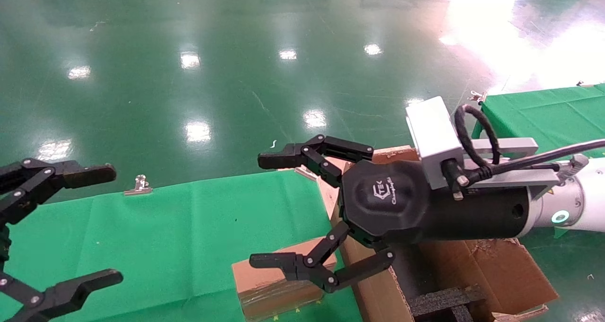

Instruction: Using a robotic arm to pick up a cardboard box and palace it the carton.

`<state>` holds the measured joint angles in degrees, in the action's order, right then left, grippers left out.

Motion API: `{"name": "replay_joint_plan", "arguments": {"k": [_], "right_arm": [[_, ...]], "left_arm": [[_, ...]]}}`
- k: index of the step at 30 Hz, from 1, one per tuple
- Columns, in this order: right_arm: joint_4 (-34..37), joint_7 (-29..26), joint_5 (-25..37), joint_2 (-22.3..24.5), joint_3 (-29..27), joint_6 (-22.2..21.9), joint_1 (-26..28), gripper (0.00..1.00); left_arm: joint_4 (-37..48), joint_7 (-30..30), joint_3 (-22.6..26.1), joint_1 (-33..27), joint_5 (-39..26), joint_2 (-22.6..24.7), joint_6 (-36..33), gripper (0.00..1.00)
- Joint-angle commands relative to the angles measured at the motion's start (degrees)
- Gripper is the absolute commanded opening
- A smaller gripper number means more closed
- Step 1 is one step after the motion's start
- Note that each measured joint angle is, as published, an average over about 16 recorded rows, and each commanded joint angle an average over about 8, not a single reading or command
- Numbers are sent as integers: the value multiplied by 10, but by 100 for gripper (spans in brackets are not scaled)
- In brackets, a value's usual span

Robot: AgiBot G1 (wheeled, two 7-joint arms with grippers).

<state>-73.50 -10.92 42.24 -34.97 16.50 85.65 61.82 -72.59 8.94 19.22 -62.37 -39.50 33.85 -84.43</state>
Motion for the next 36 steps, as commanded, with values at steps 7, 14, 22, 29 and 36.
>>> {"name": "replay_joint_plan", "arguments": {"k": [7, 14, 22, 29, 36], "right_arm": [[-3, -5, 40, 2, 18, 4, 14, 100], [-6, -27, 169, -20, 77, 14, 79, 100], [22, -34, 305, -81, 154, 36, 160, 100], [56, -8, 382, -129, 212, 41, 206, 100], [82, 16, 446, -165, 269, 44, 247, 100]], "left_arm": [[0, 0, 0, 0, 0, 0, 0, 0], [0, 0, 0, 0, 0, 0, 0, 0], [0, 0, 0, 0, 0, 0, 0, 0], [0, 0, 0, 0, 0, 0, 0, 0], [0, 0, 0, 0, 0, 0, 0, 0]]}}
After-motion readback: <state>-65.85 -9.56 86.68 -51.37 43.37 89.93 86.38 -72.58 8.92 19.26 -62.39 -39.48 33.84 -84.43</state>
